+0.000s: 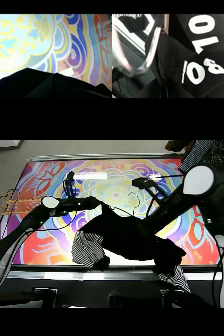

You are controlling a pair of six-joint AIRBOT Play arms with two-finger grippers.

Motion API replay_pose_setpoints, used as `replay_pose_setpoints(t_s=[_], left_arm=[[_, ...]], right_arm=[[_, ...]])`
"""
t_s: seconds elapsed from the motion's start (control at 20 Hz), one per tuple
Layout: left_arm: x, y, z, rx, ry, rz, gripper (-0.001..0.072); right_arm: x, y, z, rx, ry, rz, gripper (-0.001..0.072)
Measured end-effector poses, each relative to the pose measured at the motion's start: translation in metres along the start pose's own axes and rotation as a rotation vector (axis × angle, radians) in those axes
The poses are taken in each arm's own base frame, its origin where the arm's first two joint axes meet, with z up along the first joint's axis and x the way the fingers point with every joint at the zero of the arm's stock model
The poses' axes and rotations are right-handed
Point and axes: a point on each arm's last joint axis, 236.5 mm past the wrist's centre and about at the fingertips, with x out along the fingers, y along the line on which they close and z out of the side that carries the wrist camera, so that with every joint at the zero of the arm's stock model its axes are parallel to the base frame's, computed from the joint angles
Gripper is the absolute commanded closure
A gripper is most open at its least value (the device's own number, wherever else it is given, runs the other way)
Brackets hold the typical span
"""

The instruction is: Fold the clothes and pants, and hang the long-sleeved shirts on hangers.

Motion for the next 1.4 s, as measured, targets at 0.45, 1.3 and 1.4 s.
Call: replay_pose_setpoints(t_s=[0.45,1.3,1.4], left_arm=[[-0.029,-0.061,0.049,0.161,-0.051,-0.083,0.0686],[-0.124,-0.071,-0.003,0.132,0.051,0.038,0.0002],[-0.137,-0.06,0.014,0.144,0.006,0.065,0.0003]], right_arm=[[0.043,-0.015,0.042,0.016,-0.01,0.017,0.0694],[0.018,0.047,0.107,-0.267,-0.272,-0.01,0.0694],[0.017,0.044,0.102,-0.317,-0.254,-0.04,0.0694]])
